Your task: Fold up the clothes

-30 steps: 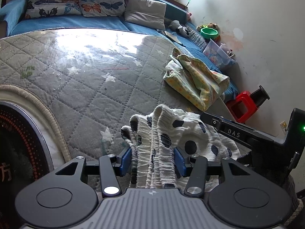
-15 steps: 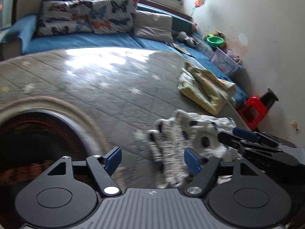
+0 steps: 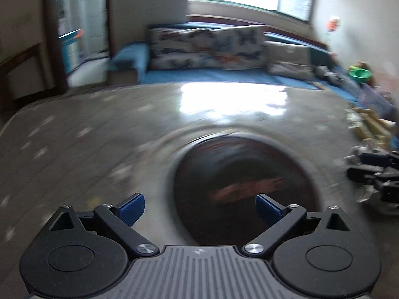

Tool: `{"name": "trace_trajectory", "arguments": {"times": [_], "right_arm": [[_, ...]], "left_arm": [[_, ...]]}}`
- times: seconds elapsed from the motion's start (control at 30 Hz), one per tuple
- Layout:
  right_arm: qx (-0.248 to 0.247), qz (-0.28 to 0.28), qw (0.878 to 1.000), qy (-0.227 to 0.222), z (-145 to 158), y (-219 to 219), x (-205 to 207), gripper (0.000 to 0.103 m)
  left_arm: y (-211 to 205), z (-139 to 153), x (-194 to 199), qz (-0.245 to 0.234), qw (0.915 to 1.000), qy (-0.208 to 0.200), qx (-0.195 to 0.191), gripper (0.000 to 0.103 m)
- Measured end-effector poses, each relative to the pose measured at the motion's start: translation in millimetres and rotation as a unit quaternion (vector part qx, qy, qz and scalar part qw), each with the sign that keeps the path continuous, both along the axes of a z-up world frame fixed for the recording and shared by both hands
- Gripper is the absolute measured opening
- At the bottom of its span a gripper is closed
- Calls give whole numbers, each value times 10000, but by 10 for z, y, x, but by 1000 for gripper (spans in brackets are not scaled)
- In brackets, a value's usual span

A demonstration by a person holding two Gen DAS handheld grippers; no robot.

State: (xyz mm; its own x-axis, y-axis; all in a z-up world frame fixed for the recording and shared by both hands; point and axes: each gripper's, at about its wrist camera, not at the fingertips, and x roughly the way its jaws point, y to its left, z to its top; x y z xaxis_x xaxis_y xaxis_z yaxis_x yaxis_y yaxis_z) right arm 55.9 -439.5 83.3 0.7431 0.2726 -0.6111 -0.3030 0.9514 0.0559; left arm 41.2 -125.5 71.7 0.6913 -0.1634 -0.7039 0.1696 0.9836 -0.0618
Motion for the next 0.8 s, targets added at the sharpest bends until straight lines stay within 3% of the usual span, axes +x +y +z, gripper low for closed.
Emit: {"name": "trace_trajectory", "arguments": {"times": [0.33, 0.7, 0.8], "right_arm": [[-61, 230, 9997, 61, -414, 338, 170, 67], [-256, 257, 9993, 20, -541, 337, 181, 75], [-289, 290, 9992, 27, -542, 343, 173, 83]], "left_arm": [[832, -408, -121, 973, 9951, -93, 121, 97], [860, -522, -205, 925, 9945, -382, 298, 103], [845, -530, -217, 911, 9943, -415, 353, 103]]}}
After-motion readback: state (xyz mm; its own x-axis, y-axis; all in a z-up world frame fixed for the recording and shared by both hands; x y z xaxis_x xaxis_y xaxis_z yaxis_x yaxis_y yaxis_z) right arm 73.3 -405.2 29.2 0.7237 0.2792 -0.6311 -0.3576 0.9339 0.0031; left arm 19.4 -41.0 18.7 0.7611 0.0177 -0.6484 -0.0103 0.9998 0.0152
